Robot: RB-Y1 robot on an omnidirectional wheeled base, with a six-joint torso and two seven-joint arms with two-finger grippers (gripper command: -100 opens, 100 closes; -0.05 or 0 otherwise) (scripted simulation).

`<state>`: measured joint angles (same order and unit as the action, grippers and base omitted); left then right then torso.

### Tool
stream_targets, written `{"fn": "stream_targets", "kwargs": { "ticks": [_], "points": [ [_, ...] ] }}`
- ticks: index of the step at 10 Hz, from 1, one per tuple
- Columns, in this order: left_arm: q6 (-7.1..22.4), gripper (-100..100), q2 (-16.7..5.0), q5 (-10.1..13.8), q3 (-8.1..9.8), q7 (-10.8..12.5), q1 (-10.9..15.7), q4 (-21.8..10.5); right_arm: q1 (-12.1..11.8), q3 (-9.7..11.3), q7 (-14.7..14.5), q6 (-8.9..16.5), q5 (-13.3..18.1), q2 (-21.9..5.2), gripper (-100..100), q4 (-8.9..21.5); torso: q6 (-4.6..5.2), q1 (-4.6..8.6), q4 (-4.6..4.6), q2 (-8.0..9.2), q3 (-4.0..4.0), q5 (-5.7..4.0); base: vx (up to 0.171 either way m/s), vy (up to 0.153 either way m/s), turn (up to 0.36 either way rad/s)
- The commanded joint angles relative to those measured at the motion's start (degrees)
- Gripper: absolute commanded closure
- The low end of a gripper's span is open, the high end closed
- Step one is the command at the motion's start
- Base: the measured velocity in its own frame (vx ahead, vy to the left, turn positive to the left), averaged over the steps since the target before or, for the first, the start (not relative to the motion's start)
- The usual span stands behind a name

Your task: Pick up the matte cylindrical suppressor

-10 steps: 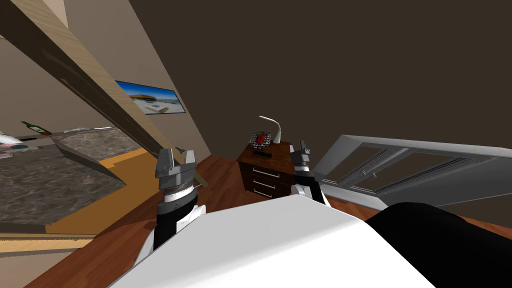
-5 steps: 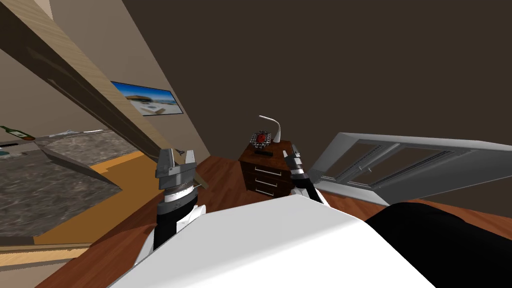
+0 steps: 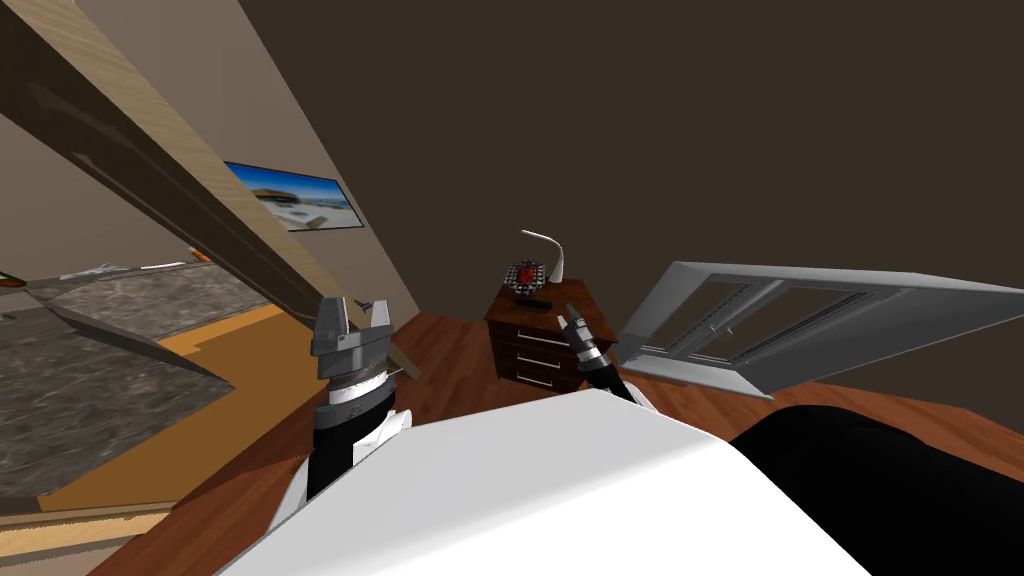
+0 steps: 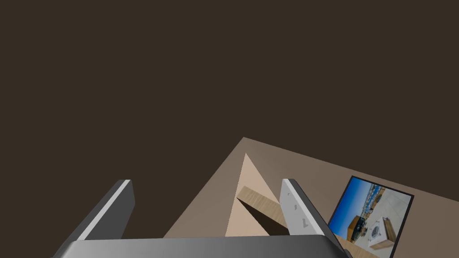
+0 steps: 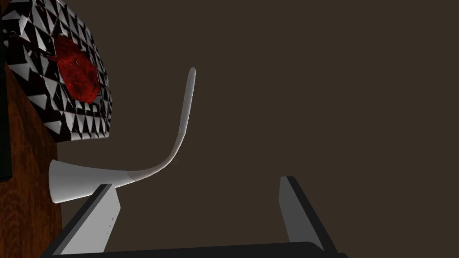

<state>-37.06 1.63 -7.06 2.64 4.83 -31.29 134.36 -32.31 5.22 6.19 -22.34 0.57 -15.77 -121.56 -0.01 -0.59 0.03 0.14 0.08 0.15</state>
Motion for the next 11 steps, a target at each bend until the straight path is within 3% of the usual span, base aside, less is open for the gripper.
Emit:
{"fn": "stream_targets", "kwargs": {
  "ticks": [1, 6, 9, 10, 11],
  "points": [
    [0.0, 0, 0.0, 0.0, 0.00, 0.0, 0.0, 0.0, -1.0, 1.9, -0.7, -0.2, 1.8, -2.9, -100, 2.4, 0.00, 0.00, 0.00, 0.00, 0.00, 0.00, -0.047, 0.152, -0.047],
    [0.0, 0, 0.0, 0.0, 0.00, 0.0, 0.0, 0.0, -2.6, 4.9, -1.9, -0.1, 4.9, -9.1, -100, 6.4, 0.01, 0.05, -0.02, -0.11, -0.06, -0.03, -0.027, 0.123, -0.045],
    [0.0, 0, 0.0, 0.0, 0.00, 0.0, 0.0, 0.0, -4.1, 7.8, -3.1, -0.1, 8.1, -14.3, -100, 10.9, 0.00, 0.11, 0.00, -0.02, 0.00, -0.02, -0.048, 0.138, -0.042],
    [0.0, 0, 0.0, 0.0, 0.00, 0.0, 0.0, 0.0, -4.1, 7.8, -3.1, -0.1, 8.1, -15.3, -100, 10.9, 0.01, 0.04, 0.01, 0.03, 0.02, -0.02, -0.025, 0.128, -0.035],
    [0.0, 0, 0.0, 0.0, 0.00, 0.0, 0.0, 0.0, -4.8, 9.2, -3.8, -0.1, 9.8, -17.1, -100, 13.3, 0.00, 0.11, 0.00, -0.06, -0.02, -0.02, -0.035, 0.140, -0.040]
  ]
}}
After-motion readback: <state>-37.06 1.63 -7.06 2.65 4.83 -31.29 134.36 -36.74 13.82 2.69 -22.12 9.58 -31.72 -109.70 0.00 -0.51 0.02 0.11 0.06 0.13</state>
